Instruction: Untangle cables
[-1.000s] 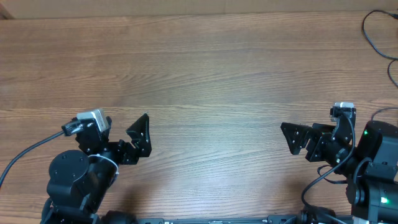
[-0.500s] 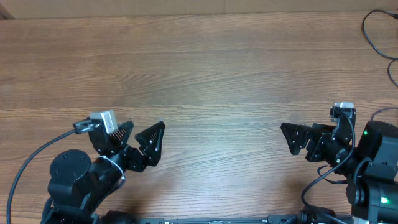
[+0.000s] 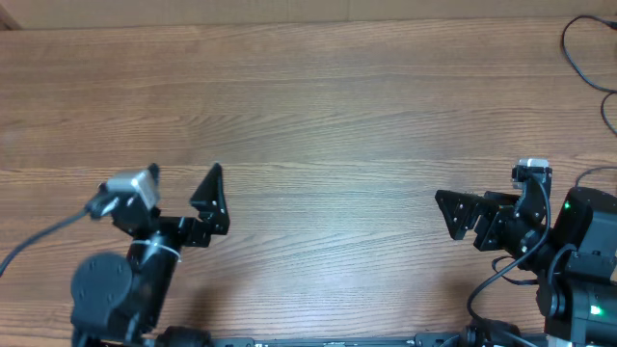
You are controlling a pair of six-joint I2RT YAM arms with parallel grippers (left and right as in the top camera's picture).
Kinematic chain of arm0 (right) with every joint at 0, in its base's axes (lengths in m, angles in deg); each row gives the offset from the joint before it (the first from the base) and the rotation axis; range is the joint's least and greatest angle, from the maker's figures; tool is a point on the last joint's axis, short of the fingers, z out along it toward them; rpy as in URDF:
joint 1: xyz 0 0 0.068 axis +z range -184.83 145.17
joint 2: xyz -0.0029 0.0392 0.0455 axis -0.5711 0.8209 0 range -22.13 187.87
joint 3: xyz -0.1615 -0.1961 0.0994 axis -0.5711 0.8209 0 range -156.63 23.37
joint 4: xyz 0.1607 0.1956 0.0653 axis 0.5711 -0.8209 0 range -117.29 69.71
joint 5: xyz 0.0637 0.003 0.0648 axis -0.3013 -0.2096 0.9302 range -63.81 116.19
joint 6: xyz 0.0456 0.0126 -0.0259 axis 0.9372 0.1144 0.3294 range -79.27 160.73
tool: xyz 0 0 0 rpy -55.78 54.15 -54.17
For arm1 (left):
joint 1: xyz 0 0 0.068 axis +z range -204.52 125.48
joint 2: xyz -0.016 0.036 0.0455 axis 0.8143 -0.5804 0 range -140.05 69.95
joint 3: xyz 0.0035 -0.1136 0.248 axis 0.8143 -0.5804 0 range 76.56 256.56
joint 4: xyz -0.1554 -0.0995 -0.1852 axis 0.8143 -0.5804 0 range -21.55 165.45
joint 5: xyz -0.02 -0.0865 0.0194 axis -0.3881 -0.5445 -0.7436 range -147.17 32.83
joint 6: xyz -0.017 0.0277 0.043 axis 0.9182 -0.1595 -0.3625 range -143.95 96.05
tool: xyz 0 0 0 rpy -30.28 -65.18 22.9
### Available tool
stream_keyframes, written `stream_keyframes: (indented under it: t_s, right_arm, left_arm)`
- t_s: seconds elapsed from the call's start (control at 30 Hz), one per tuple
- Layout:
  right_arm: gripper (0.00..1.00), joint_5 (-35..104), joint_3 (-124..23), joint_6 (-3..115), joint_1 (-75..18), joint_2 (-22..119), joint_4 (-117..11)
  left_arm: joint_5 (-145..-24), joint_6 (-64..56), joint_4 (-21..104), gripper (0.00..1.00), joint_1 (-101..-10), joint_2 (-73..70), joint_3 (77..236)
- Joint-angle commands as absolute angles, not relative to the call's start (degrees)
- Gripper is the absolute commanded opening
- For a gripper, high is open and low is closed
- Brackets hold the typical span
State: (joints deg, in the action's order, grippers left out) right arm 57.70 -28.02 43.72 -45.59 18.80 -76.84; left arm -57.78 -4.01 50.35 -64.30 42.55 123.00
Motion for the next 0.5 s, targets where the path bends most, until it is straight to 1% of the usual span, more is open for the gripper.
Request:
stream_keyframes:
  t_s: [0.0,0.07,0.1,0.2,0.3,0.47]
  right_arm:
    - [1.00,57.81,-28.02,43.72,-45.29,18.52,-76.60]
    - [1.00,57.81,-28.02,43.72,-45.29,18.52,-76.60]
    - [1.00,57.81,-28.02,43.74,-45.29,18.52,-76.60]
    - [1.00,57.83,-28.02,43.74,-45.29,18.52,-76.60]
    - [1.00,57.81,-28.02,43.74,-45.29,18.52,-76.60]
    - [1.00,57.81,-28.02,43.72,-45.29,18.52,-76.60]
  left_arm:
    - [-47.94,-9.43,59.75,1.00,-64.45,50.11,113.27]
    - [-46.04,-10.00,67.66,1.00,-64.08,53.96,107.35]
    - [-45.65,-12.42,76.25,1.00,-63.41,57.87,100.94]
    - [-45.71,-13.30,85.23,1.00,-61.72,62.29,93.47]
    - [-44.60,-13.30,87.18,1.00,-59.91,64.63,89.62]
    - [-38.02,-14.15,87.68,1.00,-57.59,66.13,85.34]
